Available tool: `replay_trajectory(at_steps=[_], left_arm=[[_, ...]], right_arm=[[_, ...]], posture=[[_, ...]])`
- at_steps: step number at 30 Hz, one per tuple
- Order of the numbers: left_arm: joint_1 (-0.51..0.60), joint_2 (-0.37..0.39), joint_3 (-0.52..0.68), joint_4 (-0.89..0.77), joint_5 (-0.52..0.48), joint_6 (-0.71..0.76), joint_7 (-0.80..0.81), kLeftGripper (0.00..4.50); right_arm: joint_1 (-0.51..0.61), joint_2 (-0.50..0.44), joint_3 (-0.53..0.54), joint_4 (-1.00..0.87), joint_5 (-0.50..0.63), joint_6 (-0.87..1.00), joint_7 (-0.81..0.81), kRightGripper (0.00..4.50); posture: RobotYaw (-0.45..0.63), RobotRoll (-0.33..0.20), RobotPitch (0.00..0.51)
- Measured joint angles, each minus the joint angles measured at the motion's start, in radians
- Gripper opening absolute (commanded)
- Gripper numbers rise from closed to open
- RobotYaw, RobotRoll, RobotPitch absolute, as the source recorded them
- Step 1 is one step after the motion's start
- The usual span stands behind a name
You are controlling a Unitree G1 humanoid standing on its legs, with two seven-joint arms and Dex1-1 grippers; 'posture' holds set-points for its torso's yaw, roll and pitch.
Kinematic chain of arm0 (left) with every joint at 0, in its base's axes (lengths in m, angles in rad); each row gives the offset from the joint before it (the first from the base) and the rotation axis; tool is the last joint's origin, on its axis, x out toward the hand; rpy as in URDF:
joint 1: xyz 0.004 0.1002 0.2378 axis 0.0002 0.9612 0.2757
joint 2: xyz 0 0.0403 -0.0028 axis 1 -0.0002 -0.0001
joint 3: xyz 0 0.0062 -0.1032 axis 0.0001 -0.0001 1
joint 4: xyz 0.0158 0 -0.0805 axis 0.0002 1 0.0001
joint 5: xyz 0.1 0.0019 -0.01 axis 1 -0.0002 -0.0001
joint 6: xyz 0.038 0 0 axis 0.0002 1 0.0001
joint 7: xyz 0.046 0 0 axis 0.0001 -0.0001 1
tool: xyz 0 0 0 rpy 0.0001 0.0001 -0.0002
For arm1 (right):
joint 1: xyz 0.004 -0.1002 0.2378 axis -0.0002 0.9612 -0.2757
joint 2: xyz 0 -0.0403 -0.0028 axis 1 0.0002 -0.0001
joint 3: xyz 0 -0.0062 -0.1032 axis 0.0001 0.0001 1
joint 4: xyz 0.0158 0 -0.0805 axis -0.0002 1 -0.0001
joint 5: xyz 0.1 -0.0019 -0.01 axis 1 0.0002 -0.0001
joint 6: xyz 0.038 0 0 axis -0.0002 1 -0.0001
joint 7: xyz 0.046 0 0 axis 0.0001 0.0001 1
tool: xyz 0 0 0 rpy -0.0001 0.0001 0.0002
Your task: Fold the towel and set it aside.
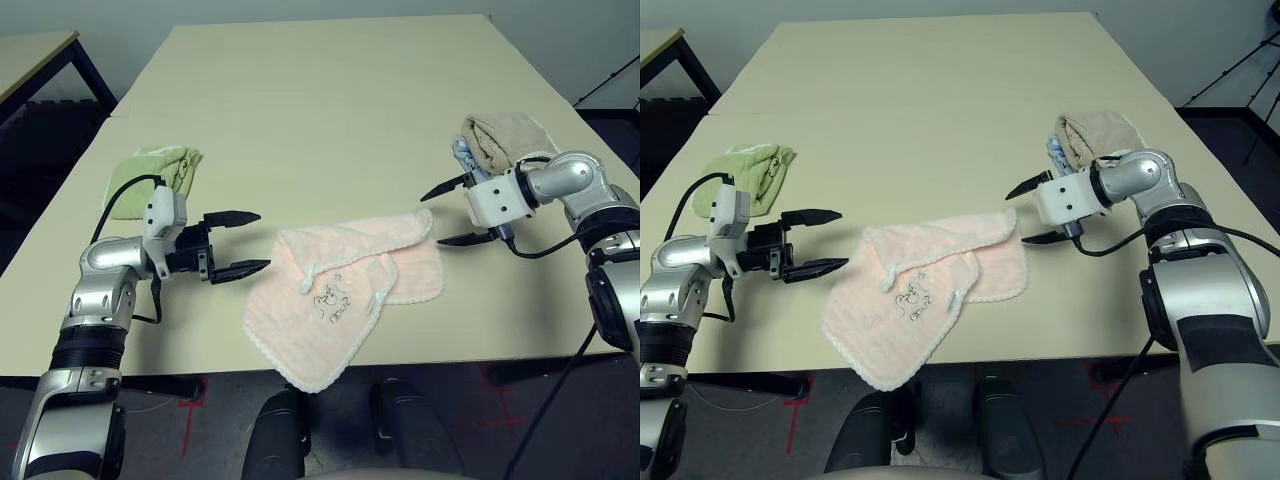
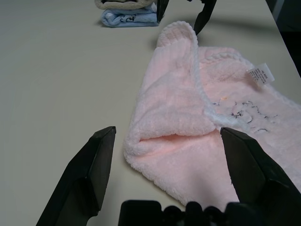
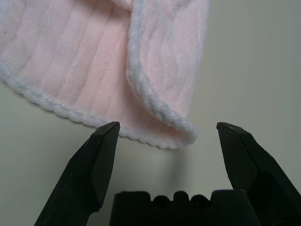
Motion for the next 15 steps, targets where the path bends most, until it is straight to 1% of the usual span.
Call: replay_trajectory(at_steps=[1,4,10,14,15], left_arm=[[0.0,0.0,0.0,0.0,0.0,0.0,0.0,4.5],[0.0,0.0,0.0,0.004,0.001,-0.005,0.0,4.5],[0.0,-0.003,-0.002,0.01,0.003,-0.014,0.0,4.5],[0.004,-0.004,-0.002,0.012,0.004,-0.018,0.0,4.5],[0.005,-0.005,-0.002,0.013,0.004,-0.018,0.0,4.5]], right_arm=[[-0.001,0.0,0.001,0.002,-0.004,-0.001,-0.015,4.47],[-0.002,0.0,0.003,0.003,-0.012,-0.001,-0.042,3.91],[-0.002,0.001,0.017,0.011,-0.016,-0.004,-0.049,1.71],[-0.002,0.006,0.017,0.012,0.001,-0.02,-0.002,0.17],[-0.002,0.007,0.017,0.012,0.006,-0.024,0.014,0.04]], posture=[[-0.03,0.0,0.126],[-0.03,0.0,0.126],[-0.03,0.0,0.124],[-0.03,0.0,0.124],[-0.03,0.0,0.124]])
